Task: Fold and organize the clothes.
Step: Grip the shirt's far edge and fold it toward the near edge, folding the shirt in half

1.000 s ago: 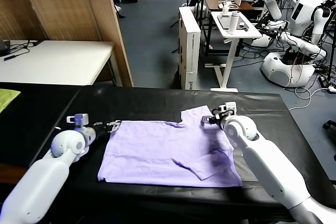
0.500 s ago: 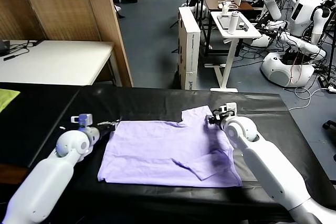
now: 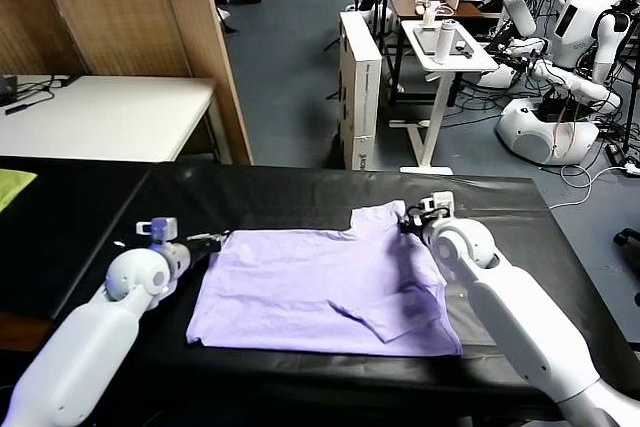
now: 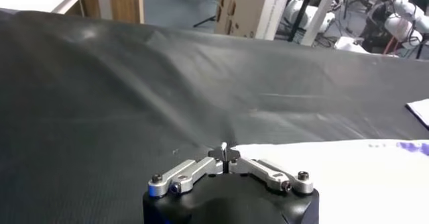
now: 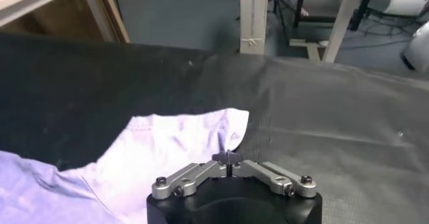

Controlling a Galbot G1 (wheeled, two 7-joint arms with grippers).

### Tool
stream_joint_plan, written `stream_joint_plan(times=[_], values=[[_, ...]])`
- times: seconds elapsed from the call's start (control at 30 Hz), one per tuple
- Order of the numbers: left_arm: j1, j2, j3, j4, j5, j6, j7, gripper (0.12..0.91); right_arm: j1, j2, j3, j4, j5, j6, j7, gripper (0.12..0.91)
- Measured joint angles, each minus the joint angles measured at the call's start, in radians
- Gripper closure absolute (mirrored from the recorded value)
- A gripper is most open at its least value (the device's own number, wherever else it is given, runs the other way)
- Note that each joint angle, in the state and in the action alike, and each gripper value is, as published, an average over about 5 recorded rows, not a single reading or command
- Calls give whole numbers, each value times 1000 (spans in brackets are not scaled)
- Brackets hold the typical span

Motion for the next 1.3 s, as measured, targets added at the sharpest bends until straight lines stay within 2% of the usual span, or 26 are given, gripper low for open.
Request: stream_joint_plan(times=[0.3,0.57,0.87,1.3], values=[[90,44,-71,-118,-26,-3,-5,880,-75,-72,45,123,34,0,0,886],[234,72,-157,-254,-21,-27,-4,880,-195,-150,130,246,37,1,-45,886],[353,72,-257,-354,-7,-53,-5,880,-339,-210,237,362,67,1,-67,886],[471,44,-334,-479,20,-46,-13,880,-549,-270,346,479,57,2,-92,886]])
